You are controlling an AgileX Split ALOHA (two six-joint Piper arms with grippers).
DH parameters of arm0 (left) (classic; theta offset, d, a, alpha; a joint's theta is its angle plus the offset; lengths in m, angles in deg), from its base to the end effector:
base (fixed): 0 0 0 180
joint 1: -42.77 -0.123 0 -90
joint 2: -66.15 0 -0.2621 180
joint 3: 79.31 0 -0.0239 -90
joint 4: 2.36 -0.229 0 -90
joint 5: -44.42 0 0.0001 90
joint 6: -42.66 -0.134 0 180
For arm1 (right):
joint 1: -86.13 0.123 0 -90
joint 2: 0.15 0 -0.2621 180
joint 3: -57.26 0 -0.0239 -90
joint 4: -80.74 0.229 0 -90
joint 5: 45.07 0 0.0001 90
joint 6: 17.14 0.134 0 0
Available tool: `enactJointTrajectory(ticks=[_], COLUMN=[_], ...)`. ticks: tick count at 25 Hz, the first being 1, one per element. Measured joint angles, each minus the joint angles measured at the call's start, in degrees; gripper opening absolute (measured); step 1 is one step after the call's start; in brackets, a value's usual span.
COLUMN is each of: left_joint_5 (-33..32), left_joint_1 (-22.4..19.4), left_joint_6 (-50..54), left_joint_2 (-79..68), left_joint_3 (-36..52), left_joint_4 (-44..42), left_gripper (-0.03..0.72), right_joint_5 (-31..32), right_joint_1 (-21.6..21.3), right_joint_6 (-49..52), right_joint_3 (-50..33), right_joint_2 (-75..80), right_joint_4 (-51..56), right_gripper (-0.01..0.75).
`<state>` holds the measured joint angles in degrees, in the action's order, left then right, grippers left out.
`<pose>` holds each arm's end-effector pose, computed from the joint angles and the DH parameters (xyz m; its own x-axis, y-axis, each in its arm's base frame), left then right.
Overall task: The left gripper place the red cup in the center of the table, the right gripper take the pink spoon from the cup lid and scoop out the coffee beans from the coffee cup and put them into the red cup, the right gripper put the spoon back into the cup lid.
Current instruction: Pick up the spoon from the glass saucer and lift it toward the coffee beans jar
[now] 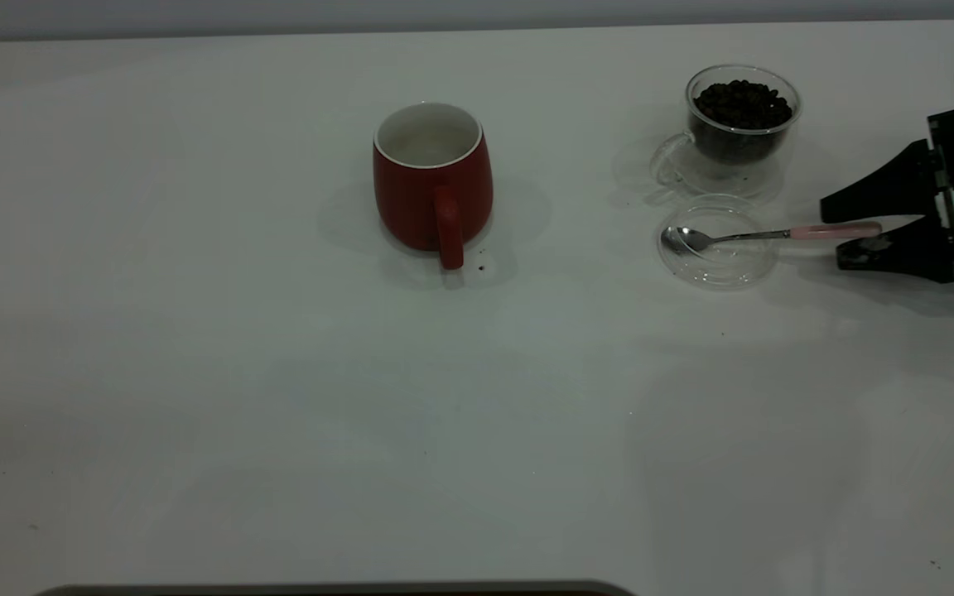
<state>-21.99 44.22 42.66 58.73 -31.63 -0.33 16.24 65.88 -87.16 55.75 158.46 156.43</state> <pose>0.0283 -0.0051 0.2374 -0.5230 -0.0009 -0.8523 0.0455 0.9985 -0.0291 0.3574 -0.0104 -0.0589 -0.9602 0.2761 -0.0416 0.1113 0.5150 0.8500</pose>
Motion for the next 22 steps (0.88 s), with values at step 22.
enactJointTrajectory(ticks=[22], left_joint_5=[0.0], left_joint_1=[0.0], left_joint_6=[0.0], left_joint_2=[0.0], left_joint_3=[0.0], left_joint_4=[0.0], left_gripper=[0.357], right_joint_5=[0.7], right_joint_1=[1.1], right_joint_6=[-1.5], right_joint_3=[0.0], right_joint_2=[1.0], right_joint_4=[2.1], right_gripper=[0.353])
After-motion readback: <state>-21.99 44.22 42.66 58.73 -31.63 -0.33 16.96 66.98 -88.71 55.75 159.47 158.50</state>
